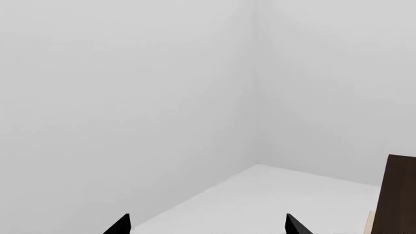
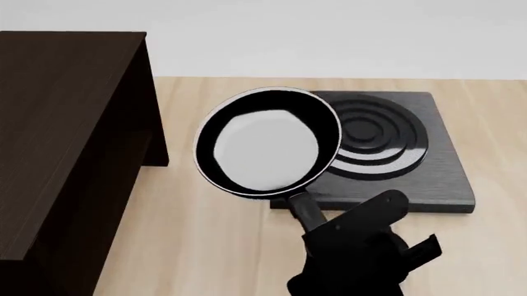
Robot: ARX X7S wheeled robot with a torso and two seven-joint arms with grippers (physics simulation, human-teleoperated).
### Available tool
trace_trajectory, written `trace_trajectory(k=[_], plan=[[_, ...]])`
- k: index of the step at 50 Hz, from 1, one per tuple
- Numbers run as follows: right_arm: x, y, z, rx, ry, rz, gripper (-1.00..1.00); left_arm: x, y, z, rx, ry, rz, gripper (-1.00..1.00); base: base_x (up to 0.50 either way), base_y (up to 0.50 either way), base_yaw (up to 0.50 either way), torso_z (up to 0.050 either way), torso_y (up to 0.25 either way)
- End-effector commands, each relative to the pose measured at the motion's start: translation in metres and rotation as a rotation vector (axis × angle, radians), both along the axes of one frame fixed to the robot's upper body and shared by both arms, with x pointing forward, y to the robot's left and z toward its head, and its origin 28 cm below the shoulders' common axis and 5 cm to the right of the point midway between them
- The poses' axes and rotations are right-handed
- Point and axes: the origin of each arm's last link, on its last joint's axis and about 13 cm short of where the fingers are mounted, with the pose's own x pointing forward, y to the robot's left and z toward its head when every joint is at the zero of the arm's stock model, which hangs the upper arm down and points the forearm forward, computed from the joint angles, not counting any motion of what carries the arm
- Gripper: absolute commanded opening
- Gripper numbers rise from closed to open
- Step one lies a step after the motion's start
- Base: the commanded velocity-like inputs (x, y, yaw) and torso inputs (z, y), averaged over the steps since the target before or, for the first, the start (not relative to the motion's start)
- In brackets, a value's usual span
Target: Put the frying pan under the cabinet shelf.
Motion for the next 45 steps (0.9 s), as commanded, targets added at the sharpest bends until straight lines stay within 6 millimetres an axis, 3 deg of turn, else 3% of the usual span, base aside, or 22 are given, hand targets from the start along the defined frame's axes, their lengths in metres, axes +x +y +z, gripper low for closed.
trace_trajectory(k=[1, 27, 39, 41, 45], plan=[[0.009, 0.004, 0.004, -0.042, -0.085, 0.01, -1.0, 0.0, 0.0, -0.001, 0.001, 0.005, -0.001, 1.0, 0.0, 0.0, 0.0, 0.0, 0.0], [-0.002, 0.02, -0.026, -0.063, -0.005, 0.125, -1.0, -0.001, -0.002, -0.003, -0.001, 0.013, -0.002, 1.0, 0.0, 0.0, 0.0, 0.0, 0.002], [-0.017, 0.039, -0.048, -0.059, 0.057, 0.264, -1.0, -0.004, -0.003, -0.004, -0.001, 0.018, -0.001, 1.0, 0.0, 0.0, 0.0, 0.001, 0.002], [-0.018, 0.041, -0.049, -0.06, 0.064, 0.272, -1.0, -0.004, -0.003, 0.007, 0.0, 0.019, -0.001, 1.0, 0.0, 0.0, 0.0, 0.0, 0.005], [-0.022, 0.046, -0.055, -0.059, 0.089, 0.311, -1.0, -0.006, -0.001, 0.007, -0.002, 0.021, 0.003, 1.0, 0.0, 0.0, 0.0, 0.0, 0.0]])
